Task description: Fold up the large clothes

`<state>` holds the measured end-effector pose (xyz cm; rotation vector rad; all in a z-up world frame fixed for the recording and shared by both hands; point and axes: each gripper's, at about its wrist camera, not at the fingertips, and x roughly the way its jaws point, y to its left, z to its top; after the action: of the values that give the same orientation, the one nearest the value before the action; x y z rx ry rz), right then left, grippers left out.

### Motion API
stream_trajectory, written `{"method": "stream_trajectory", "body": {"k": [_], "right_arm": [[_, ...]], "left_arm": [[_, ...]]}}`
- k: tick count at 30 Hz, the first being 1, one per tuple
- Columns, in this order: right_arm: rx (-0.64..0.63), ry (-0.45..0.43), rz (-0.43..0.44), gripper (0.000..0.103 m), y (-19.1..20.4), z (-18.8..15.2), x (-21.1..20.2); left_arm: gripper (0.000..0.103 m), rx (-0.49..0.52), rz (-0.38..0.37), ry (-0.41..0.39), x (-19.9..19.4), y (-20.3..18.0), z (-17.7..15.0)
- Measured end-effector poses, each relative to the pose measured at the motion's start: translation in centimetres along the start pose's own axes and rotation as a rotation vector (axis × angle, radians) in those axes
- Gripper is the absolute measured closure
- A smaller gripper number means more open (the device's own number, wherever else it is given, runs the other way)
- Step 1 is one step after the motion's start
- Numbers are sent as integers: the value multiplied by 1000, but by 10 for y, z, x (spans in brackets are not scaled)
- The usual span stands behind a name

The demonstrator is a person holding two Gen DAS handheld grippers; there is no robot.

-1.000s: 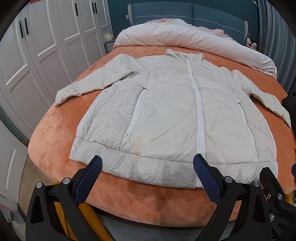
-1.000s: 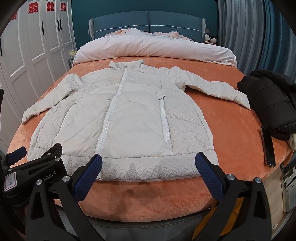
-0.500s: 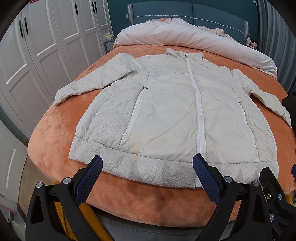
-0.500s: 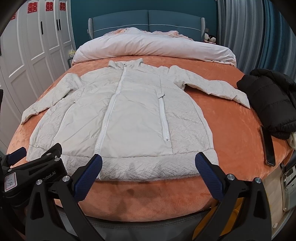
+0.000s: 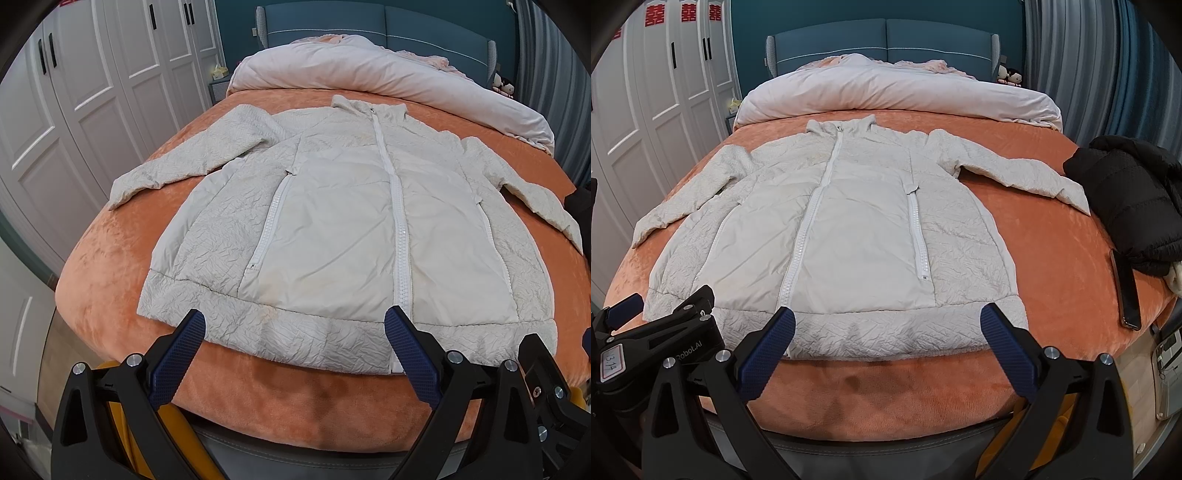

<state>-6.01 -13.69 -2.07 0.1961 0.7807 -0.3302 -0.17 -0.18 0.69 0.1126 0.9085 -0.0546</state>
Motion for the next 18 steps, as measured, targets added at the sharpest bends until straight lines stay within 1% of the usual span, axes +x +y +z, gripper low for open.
{"method": "stream_trajectory", "body": {"k": [18], "right_arm": [[-1,1,-2,5,1,1,0]], "left_arm": [[8,1,2,2,1,0,-1]]}}
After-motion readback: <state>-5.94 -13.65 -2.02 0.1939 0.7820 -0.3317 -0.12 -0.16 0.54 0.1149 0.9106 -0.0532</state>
